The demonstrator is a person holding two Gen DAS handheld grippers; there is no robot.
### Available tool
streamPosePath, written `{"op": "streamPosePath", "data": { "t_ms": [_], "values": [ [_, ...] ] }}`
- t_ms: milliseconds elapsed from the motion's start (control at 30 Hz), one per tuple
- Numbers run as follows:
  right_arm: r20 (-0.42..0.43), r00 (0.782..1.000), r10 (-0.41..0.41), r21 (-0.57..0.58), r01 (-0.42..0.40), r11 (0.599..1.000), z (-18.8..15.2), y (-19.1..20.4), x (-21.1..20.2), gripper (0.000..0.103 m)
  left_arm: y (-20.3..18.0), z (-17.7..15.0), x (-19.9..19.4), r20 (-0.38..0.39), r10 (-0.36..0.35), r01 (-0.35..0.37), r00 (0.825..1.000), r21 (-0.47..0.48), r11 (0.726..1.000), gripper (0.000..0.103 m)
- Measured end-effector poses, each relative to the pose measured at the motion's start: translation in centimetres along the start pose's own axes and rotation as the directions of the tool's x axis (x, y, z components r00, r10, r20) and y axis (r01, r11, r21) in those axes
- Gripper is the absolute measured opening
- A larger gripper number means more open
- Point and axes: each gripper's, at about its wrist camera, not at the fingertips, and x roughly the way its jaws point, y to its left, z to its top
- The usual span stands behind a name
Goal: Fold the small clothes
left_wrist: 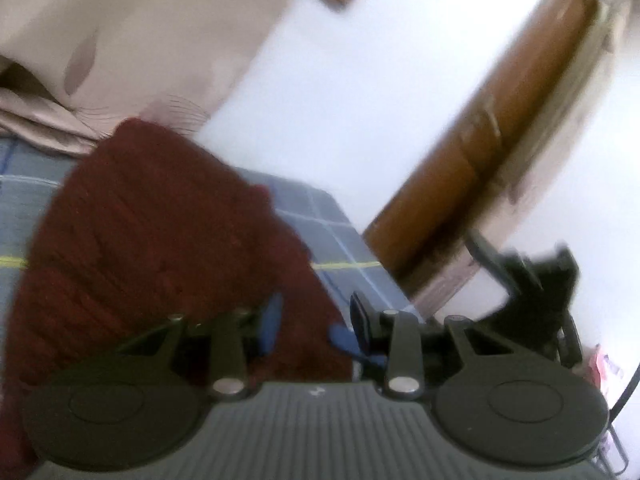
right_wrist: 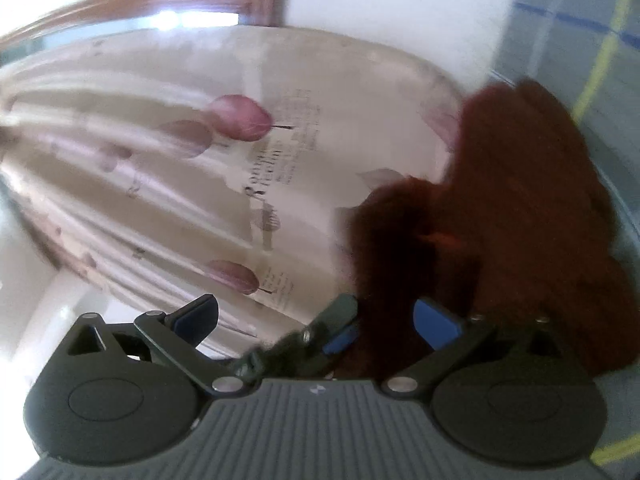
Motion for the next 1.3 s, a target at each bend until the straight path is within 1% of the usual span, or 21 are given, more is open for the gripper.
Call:
{"op": "streamPosePath", "data": {
  "t_ms": [67,100,167,200,267,400,500,567,633,700,733,767,833,867,900,933,967,1033,1133,1233,1300],
  "values": [
    [-0.023,1.0,-0.018,0.036,0.019,0.999,0.2,-0.7,0.0,0.103,0.7,-0.9,0.0,0.027,-0.053,0.053,0.998,-0.016,0.998,0.036],
    [-0.025,0.999,-0.028,0.06,0.029,0.998,0.3,-1.1,0.1,0.103,1.5,-1.3,-0.6,0.067,-0.114,0.118,0.991,-0.057,0.991,0.036],
    [0.004,0.995,-0.099,0.075,0.098,0.992,0.7,-1.4,-0.4,0.103,2.7,-1.6,-1.8,0.139,-0.181,0.193,0.974,-0.079,0.978,0.038],
    [0.016,0.995,-0.096,0.066,0.094,0.993,1.0,-1.3,-0.9,0.103,3.3,-1.7,-2.2,0.159,-0.205,0.219,0.966,-0.083,0.972,0.039],
    [0.024,0.995,-0.102,0.05,0.101,0.994,1.2,-1.0,-1.4,0.103,4.1,-2.0,-2.3,0.157,-0.218,0.237,0.963,-0.113,0.965,0.039],
    [-0.007,0.988,-0.154,0.043,0.154,0.987,1.6,-1.5,0.3,0.103,4.8,-2.4,-2.5,0.2,-0.278,0.312,0.94,-0.167,0.935,0.039],
    [-0.046,0.99,-0.134,0.068,0.137,0.988,1.5,-2.3,2.6,0.103,6.0,-2.9,-3.2,0.247,-0.324,0.38,0.913,-0.233,0.895,0.039],
    [-0.033,0.985,-0.169,0.081,0.171,0.982,1.6,-2.6,3.4,0.103,7.1,-3.7,-3.3,0.293,-0.346,0.427,0.891,-0.287,0.857,0.039],
    [-0.028,0.989,-0.146,0.123,0.149,0.981,1.8,-3.2,4.1,0.103,7.9,-4.7,-4.1,0.334,-0.352,0.457,0.875,-0.328,0.826,0.039],
    [-0.014,0.985,-0.173,0.117,0.173,0.978,2.0,-3.1,4.7,0.101,8.7,-5.6,-5.1,0.38,-0.352,0.488,0.855,-0.364,0.793,0.039],
    [-0.015,0.98,-0.199,0.102,0.199,0.975,2.0,-2.9,5.0,0.1,8.5,-5.6,-5.7,0.399,-0.346,0.495,0.849,-0.37,0.786,0.042],
    [-0.02,0.976,-0.219,0.088,0.22,0.972,2.1,-2.7,5.3,0.096,8.6,-6.0,-6.5,0.415,-0.331,0.491,0.847,-0.372,0.788,0.049],
    [-0.041,0.956,-0.292,0.007,0.292,0.956,2.0,-1.8,6.4,0.093,8.7,-6.5,-8.4,0.438,-0.301,0.473,0.847,-0.363,0.803,0.051],
    [-0.047,0.948,-0.315,-0.027,0.314,0.949,1.8,-1.5,6.8,0.087,8.8,-6.8,-9.4,0.446,-0.285,0.462,0.849,-0.361,0.81,0.052],
    [-0.053,0.938,-0.342,-0.073,0.338,0.938,1.6,-0.9,7.3,0.06,8.8,-7.0,-10.5,0.452,-0.253,0.436,0.855,-0.363,0.824,0.054],
    [-0.065,0.929,-0.364,-0.123,0.354,0.927,1.6,-0.3,7.9,0.038,8.9,-7.0,-11.4,0.453,-0.222,0.407,0.863,-0.364,0.838,0.06],
    [-0.076,0.923,-0.377,-0.172,0.361,0.917,1.5,0.4,8.3,0.026,8.9,-7.1,-12.5,0.453,-0.199,0.382,0.869,-0.36,0.851,0.063],
    [-0.071,0.928,-0.366,-0.264,0.336,0.904,1.6,2.4,8.9,0.026,8.8,-6.9,-14.4,0.447,-0.147,0.32,0.882,-0.342,0.883,0.064],
    [-0.063,0.926,-0.371,-0.393,0.319,0.863,2.9,5.7,10.0,0.025,8.2,-6.1,-15.9,0.42,-0.087,0.237,0.903,-0.319,0.918,0.078],
    [-0.02,0.925,-0.38,-0.496,0.32,0.807,5.6,8.5,10.1,0.024,7.2,-5.7,-15.8,0.402,-0.09,0.215,0.911,-0.276,0.937,0.08],
    [0.001,0.923,-0.385,-0.534,0.326,0.78,8.0,9.1,9.5,0.024,6.4,-5.3,-14.5,0.363,-0.101,0.199,0.926,-0.245,0.949,0.083]
  ]
}}
